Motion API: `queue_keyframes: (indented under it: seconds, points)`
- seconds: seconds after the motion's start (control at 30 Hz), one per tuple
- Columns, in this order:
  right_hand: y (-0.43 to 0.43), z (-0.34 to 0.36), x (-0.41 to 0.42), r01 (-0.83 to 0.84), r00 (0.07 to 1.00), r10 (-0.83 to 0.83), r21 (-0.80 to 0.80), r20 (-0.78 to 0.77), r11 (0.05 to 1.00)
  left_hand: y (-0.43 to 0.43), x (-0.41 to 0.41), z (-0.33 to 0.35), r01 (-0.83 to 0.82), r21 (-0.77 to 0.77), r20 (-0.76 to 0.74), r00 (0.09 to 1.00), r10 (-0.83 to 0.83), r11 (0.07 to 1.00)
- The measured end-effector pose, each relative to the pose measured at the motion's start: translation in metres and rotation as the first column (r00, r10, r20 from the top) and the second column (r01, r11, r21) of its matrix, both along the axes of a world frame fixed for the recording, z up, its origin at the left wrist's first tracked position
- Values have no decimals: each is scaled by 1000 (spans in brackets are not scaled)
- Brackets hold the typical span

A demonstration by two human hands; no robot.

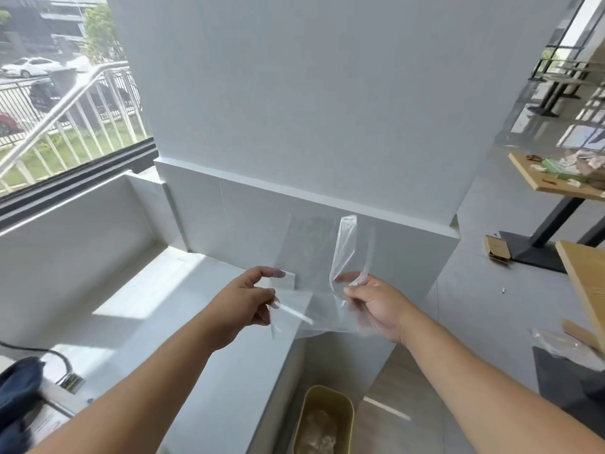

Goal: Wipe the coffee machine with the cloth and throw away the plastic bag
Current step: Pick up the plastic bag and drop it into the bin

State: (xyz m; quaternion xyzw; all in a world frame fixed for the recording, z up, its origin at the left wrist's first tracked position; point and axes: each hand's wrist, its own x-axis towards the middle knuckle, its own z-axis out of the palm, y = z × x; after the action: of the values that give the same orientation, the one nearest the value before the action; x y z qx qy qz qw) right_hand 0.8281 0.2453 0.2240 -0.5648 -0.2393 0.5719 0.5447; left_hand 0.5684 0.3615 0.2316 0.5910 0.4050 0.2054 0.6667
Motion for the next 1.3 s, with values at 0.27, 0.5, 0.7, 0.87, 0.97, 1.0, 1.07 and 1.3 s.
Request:
queue_keyframes:
  seconds: [0.27, 0.5, 0.7, 0.87, 0.97, 1.0, 1.07, 1.3]
  points:
    - [-1, -21, 27, -167, 879, 216, -149, 426, 975, 8, 24, -29, -66, -21, -57, 996, 65, 998]
    - [-4, -40, 37, -218, 730, 269, -159, 628, 963, 6, 50, -53, 41, 325, -261, 964, 48, 945]
    - [-1, -76, 25, -293, 439, 304, -185, 846, 938, 2, 76, -73, 198, 456, -414, 910, 9, 868]
    - [3, -103, 14, -425, 256, 410, -279, 876, 861, 4, 89, -90, 254, 511, -459, 888, 11, 821]
    - [1, -117, 13, -425, 161, 458, -357, 875, 832, 5, 91, -105, 284, 529, -487, 873, 12, 800]
    - [0, -122, 12, -424, 133, 466, -375, 875, 824, 5, 91, -111, 293, 533, -498, 867, 14, 793]
    - [-1, -131, 10, -419, 85, 470, -397, 879, 817, 5, 89, -124, 308, 544, -518, 855, 23, 781]
    - [-2, -165, 6, -349, -22, 485, -461, 874, 816, -1, 74, -178, 411, 524, -677, 733, 72, 746]
